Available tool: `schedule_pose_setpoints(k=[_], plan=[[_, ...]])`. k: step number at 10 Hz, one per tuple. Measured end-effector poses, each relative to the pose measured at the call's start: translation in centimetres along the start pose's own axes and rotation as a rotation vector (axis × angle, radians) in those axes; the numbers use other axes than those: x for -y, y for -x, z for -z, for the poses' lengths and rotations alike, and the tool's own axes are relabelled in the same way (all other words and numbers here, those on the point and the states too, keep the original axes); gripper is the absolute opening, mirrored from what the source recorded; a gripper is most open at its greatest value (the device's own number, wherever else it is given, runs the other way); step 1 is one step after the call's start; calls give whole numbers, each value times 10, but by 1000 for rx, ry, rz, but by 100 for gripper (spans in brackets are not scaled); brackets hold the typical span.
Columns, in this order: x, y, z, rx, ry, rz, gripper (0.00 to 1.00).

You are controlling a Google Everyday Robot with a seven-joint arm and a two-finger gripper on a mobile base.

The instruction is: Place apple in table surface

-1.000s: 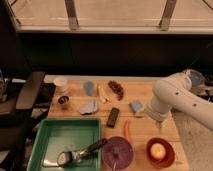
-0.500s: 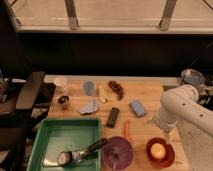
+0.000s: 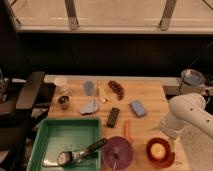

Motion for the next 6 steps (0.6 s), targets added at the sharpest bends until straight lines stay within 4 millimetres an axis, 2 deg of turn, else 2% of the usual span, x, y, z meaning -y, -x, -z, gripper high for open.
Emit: schedule_pose_setpoints(k=[3,6], plan=[[-13,10,1,12,-48,7,76],[-25,8,-6,8,-59,-4,76]])
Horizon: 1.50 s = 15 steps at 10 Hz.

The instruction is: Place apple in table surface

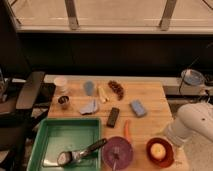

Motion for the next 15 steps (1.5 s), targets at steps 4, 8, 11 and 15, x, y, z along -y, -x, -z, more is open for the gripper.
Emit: schedule_pose_setpoints(k=[4,8,11,15], plan=[[-16,-9,-18,11,9,-31,76],[-25,-4,-26,45,-6,-3,76],[-25,5,-5,41,-99,38,76],[-11,23,42,-27,-168,106,76]])
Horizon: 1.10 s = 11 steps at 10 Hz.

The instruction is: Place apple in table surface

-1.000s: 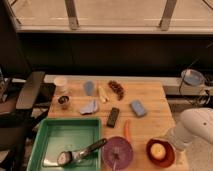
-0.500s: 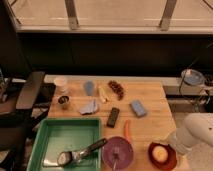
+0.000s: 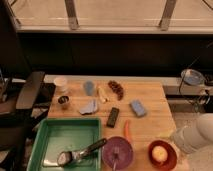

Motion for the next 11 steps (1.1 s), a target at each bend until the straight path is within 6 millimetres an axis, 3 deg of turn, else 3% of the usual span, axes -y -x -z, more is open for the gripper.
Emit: schedule_pose_setpoints(k=[2,8,11], plan=[[6,7,-2,1,36,38,76],[2,9,-47,70,115,66,76],[-2,6,-48,85,105,53,75]])
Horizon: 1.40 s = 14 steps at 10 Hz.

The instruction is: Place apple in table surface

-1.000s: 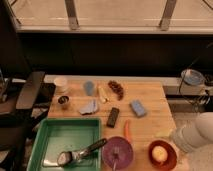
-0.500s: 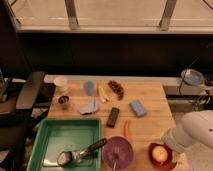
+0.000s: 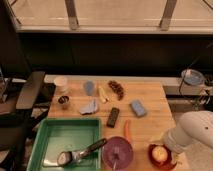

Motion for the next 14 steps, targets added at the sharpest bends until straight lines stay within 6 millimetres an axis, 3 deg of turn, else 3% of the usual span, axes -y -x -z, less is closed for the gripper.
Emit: schedule_pose_setpoints(k=[1,3,5,8,11,14], plan=[[0,-1,1,2,-5,1,69],[-1,-1,3,4,-8,-1,46],[-2,-2,3,7,-10,-7,38],[-5,-2,2,7,-4,-14,40],[-6,-2,-1,5,4,-16,59],[-7,-4,-2,5,4,-25,59]])
